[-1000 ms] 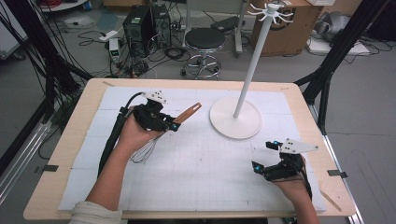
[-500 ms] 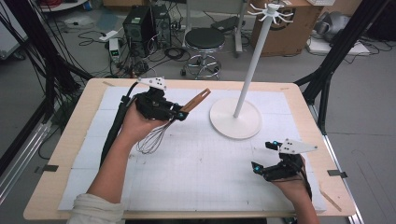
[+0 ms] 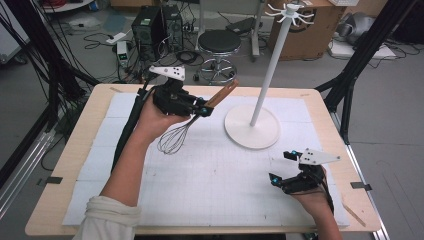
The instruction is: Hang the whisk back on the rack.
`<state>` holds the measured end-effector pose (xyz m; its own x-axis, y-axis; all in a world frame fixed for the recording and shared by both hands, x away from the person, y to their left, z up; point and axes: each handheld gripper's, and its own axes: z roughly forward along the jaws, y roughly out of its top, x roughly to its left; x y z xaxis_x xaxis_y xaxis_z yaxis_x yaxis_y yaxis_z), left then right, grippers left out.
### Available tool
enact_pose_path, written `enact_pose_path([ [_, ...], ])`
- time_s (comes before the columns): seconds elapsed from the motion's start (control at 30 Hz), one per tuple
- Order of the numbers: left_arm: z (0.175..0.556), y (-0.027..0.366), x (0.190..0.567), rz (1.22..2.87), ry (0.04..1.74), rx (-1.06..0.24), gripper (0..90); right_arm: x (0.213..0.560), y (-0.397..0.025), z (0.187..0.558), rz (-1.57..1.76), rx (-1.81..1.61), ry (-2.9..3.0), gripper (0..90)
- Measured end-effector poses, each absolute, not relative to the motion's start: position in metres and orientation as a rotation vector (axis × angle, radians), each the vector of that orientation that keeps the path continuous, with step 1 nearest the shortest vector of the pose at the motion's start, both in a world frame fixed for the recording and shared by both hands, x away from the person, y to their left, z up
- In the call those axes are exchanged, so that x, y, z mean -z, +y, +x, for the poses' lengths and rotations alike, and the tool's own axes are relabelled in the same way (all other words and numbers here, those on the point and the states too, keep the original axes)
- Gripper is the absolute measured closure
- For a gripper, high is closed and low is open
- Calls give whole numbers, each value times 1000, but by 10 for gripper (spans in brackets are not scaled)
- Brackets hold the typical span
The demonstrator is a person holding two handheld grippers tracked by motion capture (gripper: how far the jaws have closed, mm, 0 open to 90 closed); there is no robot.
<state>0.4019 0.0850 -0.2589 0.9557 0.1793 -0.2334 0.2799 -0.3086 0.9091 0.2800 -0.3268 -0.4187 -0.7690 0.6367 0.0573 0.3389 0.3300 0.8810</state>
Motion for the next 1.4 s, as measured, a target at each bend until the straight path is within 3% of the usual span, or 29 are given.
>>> enact_pose_path([
  [1.4,441,43,182,1856,262,66,703,418,-329,278,875,-1418,2293,4],
])
